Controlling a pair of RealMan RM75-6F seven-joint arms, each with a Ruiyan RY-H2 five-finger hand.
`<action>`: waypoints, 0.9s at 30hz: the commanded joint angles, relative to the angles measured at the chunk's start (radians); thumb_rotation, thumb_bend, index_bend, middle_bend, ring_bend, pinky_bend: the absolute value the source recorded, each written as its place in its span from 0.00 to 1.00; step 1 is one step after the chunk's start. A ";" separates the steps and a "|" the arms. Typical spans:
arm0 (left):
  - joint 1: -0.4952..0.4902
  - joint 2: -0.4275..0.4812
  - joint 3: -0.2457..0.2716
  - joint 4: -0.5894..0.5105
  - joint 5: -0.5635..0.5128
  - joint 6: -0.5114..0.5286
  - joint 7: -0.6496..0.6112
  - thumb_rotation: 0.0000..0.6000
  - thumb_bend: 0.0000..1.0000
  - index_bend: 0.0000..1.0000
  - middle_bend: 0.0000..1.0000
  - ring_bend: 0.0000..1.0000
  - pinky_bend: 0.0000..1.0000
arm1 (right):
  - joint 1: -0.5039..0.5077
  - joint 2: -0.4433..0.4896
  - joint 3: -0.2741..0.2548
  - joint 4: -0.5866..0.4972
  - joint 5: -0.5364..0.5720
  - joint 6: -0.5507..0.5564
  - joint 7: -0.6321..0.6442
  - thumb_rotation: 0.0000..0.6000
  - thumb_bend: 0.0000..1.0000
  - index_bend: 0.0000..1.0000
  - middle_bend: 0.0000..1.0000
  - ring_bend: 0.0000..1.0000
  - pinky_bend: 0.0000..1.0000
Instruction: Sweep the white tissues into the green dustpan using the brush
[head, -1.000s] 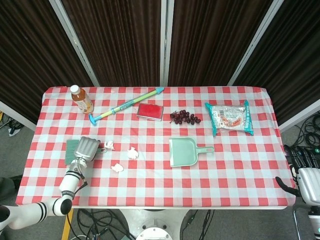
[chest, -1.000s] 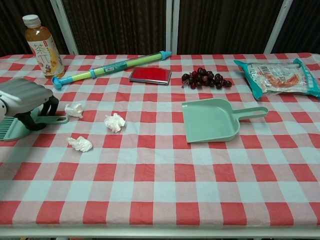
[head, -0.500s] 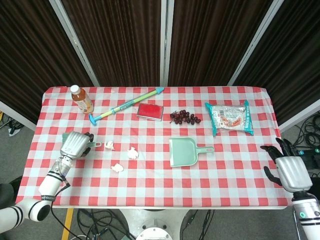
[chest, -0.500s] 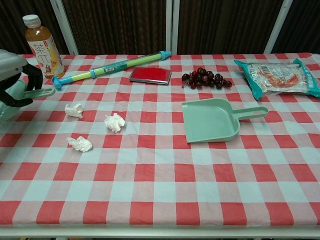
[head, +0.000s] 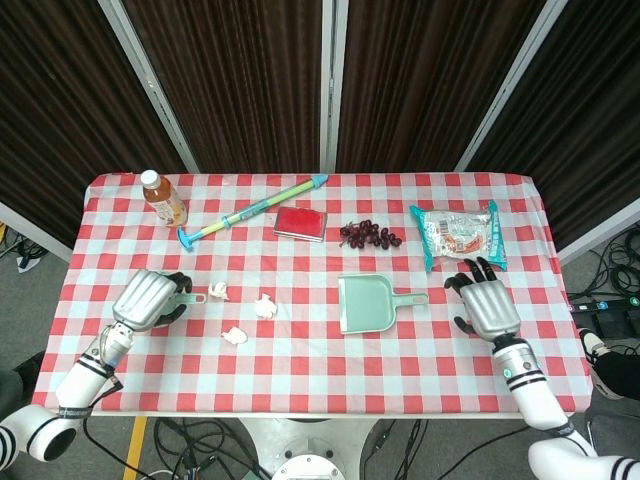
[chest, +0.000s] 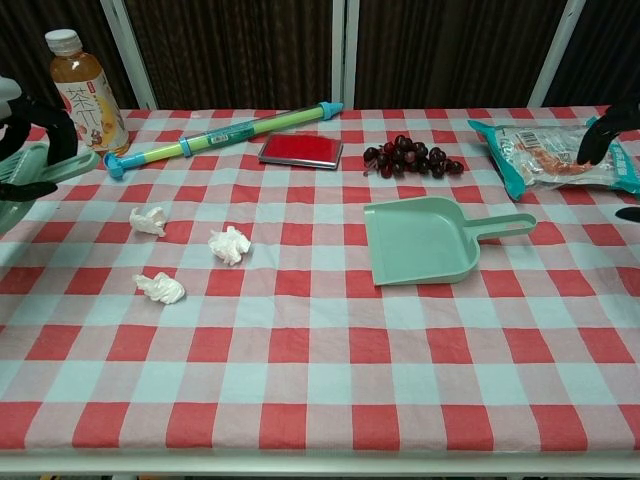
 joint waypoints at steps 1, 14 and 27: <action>0.002 -0.002 -0.001 0.006 -0.003 -0.011 -0.004 1.00 0.43 0.54 0.57 0.73 0.88 | 0.049 -0.079 0.007 0.066 0.046 -0.030 -0.060 1.00 0.12 0.39 0.32 0.09 0.08; 0.007 -0.021 0.002 0.037 0.009 -0.041 -0.015 1.00 0.43 0.54 0.57 0.73 0.88 | 0.125 -0.219 0.000 0.197 0.146 -0.062 -0.140 1.00 0.23 0.43 0.34 0.10 0.08; 0.011 -0.021 0.000 0.042 0.023 -0.050 -0.020 1.00 0.43 0.54 0.56 0.73 0.88 | 0.174 -0.257 -0.012 0.217 0.199 -0.070 -0.192 1.00 0.25 0.37 0.36 0.12 0.09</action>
